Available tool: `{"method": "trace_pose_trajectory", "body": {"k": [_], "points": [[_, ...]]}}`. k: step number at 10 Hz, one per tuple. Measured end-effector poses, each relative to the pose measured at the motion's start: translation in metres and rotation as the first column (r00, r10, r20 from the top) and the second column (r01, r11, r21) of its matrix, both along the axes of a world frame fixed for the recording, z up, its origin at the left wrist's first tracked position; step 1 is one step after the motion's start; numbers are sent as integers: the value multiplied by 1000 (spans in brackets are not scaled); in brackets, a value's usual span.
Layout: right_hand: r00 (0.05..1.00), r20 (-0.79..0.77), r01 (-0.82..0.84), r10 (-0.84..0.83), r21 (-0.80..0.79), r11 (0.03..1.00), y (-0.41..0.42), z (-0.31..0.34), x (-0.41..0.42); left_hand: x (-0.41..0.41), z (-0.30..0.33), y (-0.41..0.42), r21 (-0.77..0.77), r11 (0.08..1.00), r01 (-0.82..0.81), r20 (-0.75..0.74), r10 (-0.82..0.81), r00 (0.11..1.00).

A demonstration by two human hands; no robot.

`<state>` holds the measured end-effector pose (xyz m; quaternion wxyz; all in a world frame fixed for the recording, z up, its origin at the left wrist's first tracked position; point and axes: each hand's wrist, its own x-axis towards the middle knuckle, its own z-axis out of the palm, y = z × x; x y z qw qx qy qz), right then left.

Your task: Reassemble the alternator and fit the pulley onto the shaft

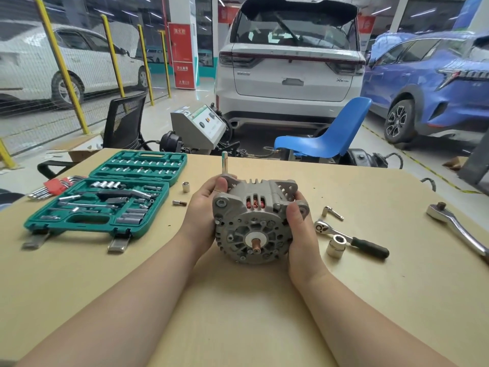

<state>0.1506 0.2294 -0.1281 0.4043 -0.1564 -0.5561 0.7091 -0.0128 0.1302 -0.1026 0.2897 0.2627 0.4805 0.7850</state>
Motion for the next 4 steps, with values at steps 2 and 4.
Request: {"method": "trace_pose_trajectory", "body": {"k": [2,4], "points": [[998,-36,45,-46,-21,999,-6,5,7,-2,-2,-4,-57,998,-27,15,28,999],[905,-258,391,-340,184,902,-7,79,51,-21,46,-55,187,933,-308,-312,353,882]]}}
